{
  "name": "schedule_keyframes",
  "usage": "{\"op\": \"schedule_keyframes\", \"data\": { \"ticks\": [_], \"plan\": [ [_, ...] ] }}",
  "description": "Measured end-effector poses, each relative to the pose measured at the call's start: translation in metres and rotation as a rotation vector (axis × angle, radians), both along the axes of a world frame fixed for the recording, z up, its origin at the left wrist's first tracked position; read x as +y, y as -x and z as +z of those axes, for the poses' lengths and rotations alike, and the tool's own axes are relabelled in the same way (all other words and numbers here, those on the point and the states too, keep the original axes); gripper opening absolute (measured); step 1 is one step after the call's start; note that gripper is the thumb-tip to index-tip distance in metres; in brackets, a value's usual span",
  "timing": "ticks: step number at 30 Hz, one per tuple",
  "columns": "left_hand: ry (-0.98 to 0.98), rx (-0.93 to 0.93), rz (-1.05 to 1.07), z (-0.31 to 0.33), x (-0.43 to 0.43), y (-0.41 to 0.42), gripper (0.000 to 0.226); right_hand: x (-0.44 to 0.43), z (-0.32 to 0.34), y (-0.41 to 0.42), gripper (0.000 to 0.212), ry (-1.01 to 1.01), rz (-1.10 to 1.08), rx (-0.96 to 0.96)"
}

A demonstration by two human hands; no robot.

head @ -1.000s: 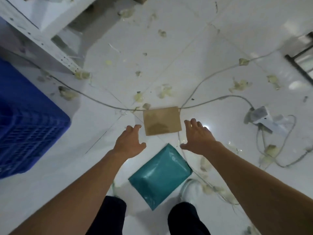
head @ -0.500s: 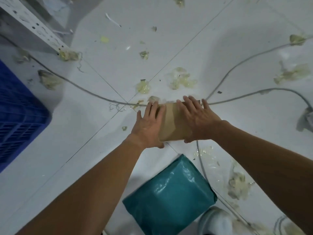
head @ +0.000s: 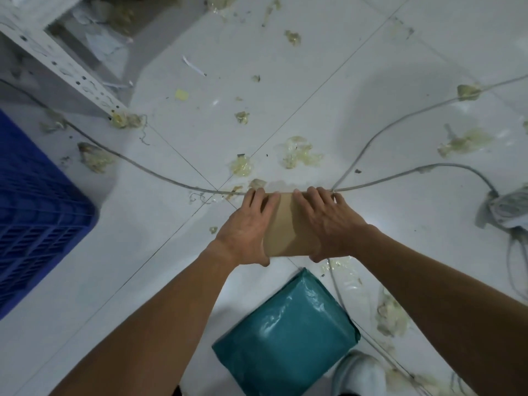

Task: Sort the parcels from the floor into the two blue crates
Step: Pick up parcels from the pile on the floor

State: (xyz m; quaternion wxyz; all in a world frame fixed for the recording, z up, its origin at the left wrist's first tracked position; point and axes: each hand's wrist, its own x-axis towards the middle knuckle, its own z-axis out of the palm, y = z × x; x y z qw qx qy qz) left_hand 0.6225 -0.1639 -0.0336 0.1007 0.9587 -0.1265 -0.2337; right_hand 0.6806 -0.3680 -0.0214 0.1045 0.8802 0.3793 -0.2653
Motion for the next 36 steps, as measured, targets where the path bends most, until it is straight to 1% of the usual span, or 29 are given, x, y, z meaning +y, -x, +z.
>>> {"op": "schedule_keyframes", "data": {
  "ticks": [4,9,13,15,19,23,26,30,33,36],
  "plan": [
    [0.0,-0.014,-0.03,0.062,0.002,0.006,0.14,-0.001,0.06,0.008,0.139,-0.034,-0.023,0.016],
    [-0.023,0.008,-0.015,0.17,0.011,0.025,0.133,0.004,0.169,0.022,0.14,-0.085,0.006,0.005],
    [-0.036,0.027,0.053,0.274,0.032,0.053,0.124,0.027,0.274,0.037,0.137,-0.096,0.037,0.018],
    [-0.013,0.018,0.1,0.328,0.043,0.077,0.125,0.041,0.328,0.05,0.136,-0.108,0.074,0.044],
    [-0.027,-0.063,0.199,0.427,0.063,0.117,0.118,0.067,0.424,0.069,0.138,-0.115,0.167,0.024],
    [-0.076,-0.09,0.277,0.53,0.089,0.144,0.126,0.105,0.523,0.076,0.138,-0.153,0.285,-0.008],
    [-0.096,-0.104,0.384,0.593,0.114,0.178,0.128,0.142,0.586,0.098,0.135,-0.164,0.358,-0.033],
    [-0.107,-0.143,0.44,0.644,0.159,0.224,0.128,0.192,0.637,0.134,0.134,-0.185,0.398,-0.034],
    [-0.135,-0.17,0.484,0.664,0.202,0.257,0.131,0.239,0.658,0.163,0.127,-0.212,0.418,-0.037],
    [-0.156,-0.214,0.51,0.679,0.246,0.284,0.131,0.293,0.672,0.182,0.127,-0.221,0.463,-0.057]
  ]
}}
